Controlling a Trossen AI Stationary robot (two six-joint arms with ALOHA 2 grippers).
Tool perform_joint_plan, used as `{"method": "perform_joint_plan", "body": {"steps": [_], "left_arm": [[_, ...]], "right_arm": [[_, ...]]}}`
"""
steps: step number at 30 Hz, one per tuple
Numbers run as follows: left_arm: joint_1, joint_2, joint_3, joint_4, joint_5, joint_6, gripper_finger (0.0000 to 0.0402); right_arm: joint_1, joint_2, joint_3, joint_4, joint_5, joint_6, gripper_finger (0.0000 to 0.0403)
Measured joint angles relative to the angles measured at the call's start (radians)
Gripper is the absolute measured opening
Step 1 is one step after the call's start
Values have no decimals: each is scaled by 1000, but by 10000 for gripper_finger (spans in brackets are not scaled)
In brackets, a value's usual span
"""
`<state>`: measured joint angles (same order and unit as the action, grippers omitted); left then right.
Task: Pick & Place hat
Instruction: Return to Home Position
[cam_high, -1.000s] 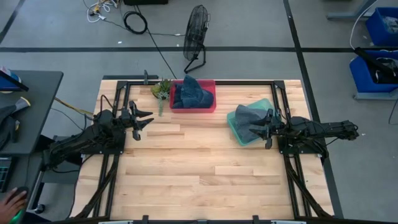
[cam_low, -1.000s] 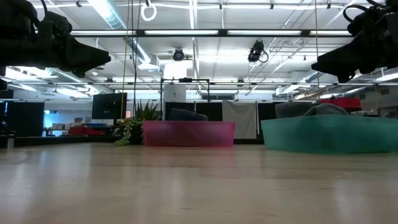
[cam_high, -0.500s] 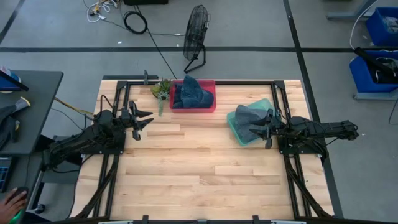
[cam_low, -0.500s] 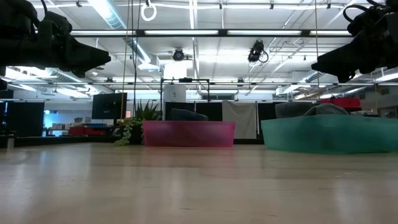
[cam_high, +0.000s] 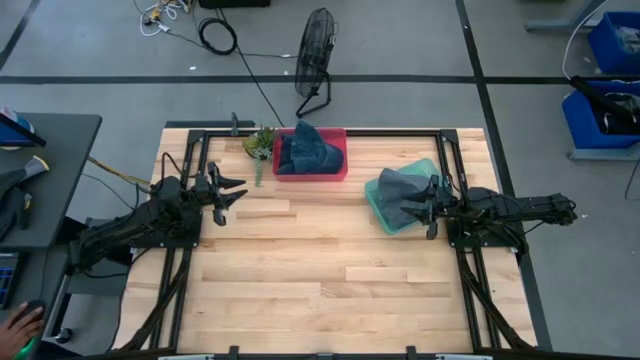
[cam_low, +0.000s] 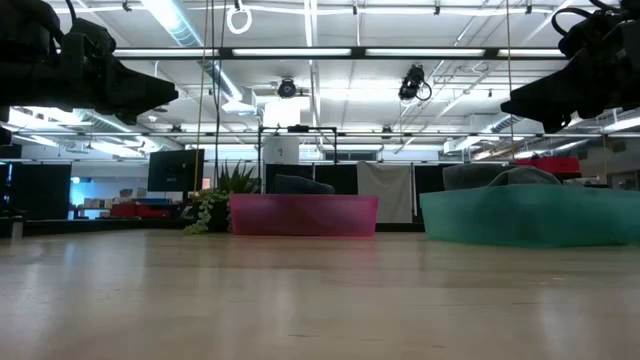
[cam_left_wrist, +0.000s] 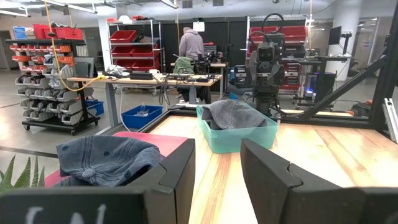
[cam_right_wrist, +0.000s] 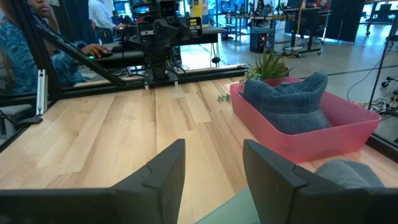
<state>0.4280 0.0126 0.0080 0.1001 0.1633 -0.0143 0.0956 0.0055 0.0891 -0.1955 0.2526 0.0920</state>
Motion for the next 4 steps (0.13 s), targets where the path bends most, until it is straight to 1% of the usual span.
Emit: {"method": "perform_joint_plan", "body": {"steps": [4], "left_arm": [[0, 0, 0, 0, 0, 0, 131]], "right_arm": [[0, 0, 0, 0, 0, 0, 165]]}}
